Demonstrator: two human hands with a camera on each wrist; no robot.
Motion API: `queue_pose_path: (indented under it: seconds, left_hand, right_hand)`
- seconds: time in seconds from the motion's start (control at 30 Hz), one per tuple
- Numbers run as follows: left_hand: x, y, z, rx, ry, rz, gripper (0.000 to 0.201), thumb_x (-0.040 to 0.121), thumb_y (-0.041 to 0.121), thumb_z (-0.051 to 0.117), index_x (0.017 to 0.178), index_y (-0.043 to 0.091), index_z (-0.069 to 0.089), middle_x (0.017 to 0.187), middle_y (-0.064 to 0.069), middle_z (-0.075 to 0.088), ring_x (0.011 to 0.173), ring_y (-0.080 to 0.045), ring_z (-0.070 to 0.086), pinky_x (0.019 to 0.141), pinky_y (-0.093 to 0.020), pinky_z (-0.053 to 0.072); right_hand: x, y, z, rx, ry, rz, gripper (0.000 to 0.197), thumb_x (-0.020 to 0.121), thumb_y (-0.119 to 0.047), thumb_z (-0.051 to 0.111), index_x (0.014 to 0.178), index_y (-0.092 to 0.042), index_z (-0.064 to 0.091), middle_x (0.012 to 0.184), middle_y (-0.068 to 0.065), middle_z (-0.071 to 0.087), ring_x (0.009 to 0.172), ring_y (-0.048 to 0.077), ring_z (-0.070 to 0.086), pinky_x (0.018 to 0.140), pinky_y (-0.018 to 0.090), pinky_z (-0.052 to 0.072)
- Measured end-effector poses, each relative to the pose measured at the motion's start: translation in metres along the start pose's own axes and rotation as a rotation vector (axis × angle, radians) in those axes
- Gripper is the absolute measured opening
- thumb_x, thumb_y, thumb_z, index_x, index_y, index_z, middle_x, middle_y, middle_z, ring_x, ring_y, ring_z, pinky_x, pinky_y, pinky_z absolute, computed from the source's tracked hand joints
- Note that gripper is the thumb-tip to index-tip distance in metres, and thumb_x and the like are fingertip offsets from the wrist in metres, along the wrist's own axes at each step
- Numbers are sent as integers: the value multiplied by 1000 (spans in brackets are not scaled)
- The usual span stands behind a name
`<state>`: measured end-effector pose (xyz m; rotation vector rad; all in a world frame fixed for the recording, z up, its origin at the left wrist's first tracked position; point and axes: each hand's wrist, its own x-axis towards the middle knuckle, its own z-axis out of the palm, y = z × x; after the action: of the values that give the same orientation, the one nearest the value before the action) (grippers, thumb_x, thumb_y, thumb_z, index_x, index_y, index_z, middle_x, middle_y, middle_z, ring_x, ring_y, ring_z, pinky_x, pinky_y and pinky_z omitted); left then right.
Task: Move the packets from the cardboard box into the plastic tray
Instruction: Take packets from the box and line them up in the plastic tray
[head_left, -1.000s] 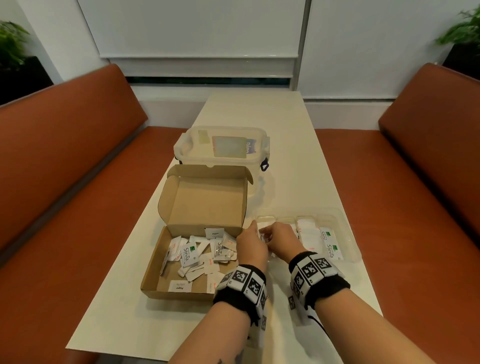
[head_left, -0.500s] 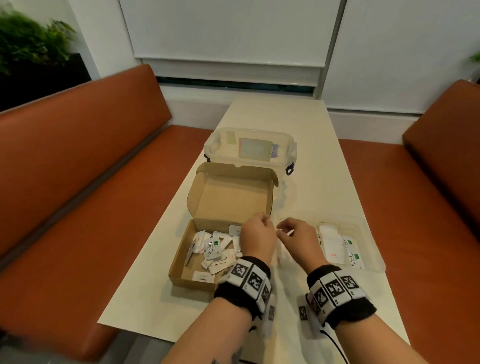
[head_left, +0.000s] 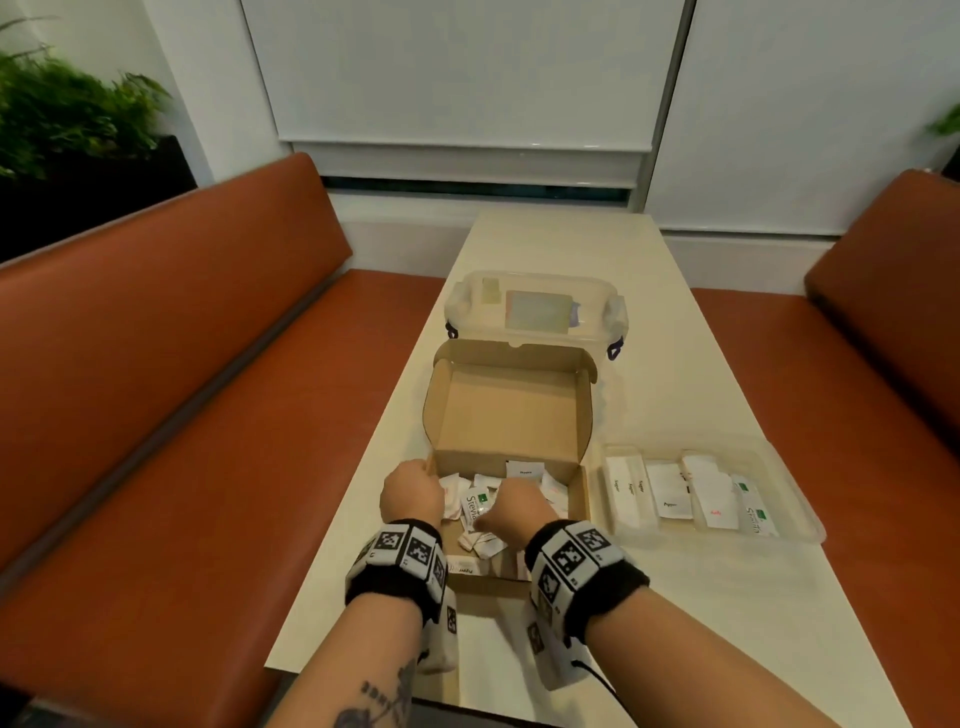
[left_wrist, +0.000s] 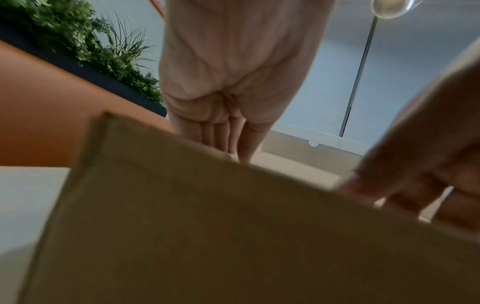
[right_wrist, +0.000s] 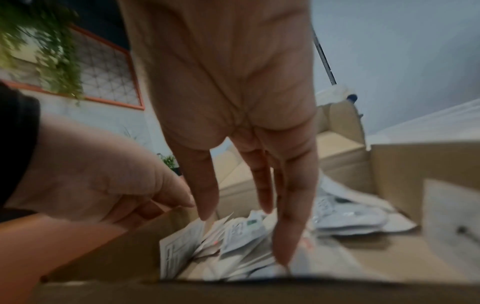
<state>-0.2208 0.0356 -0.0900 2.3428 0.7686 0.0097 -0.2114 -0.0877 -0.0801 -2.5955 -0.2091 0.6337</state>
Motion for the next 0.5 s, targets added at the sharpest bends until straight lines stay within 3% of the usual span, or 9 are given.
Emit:
queue_pose_path:
  seconds: [0.07,0.13,0.23,0.37,0.5]
  left_hand:
    - [4,-3,-2,-2,-17,24,24,92,15,49,90,4,70,95,-18,69,87,-34,62,66,-32,45]
    - [7,-5,-4,1,-30,27,24,92,14,49,89,3,70,93,-17,69,87,-34,62,67,-33,46]
    - [9,-4,-6,6,-45,19,21,92,12,51,92,5,71,96,-16,69,90,-34,63,66,-31,43]
    - [11,-4,-7,11,-69,18,19,91,10,53,91,2,70,96,-18,68,90,-35,64,67,-35,47]
    - [11,-7,-7,-9,-69,13,21,91,10,51,93,1,69,98,-19,68,93,-35,63,74,-38,51]
  right_hand:
    - [8,-10,5,-77,-14,29,23,89,-26,61,88,-3,61,98,13,63,97,23,60,78,28,49]
    - [16,-15,10,-103,1,70,32,91,-28,57,110,-2,62,117,13,63,109,25,59,87,30,47]
    - [24,-23,11,-95,3,167,39,91,-35,56,115,-5,61,120,12,62,109,24,60,85,29,48]
    - [30,-37,6,23,-17,240,48,97,-41,44,127,-6,55,132,11,55,121,25,52,98,31,41]
    - [38,-49,9,4,-130,279,48,94,-42,50,128,-9,54,132,8,56,121,23,53,102,31,42]
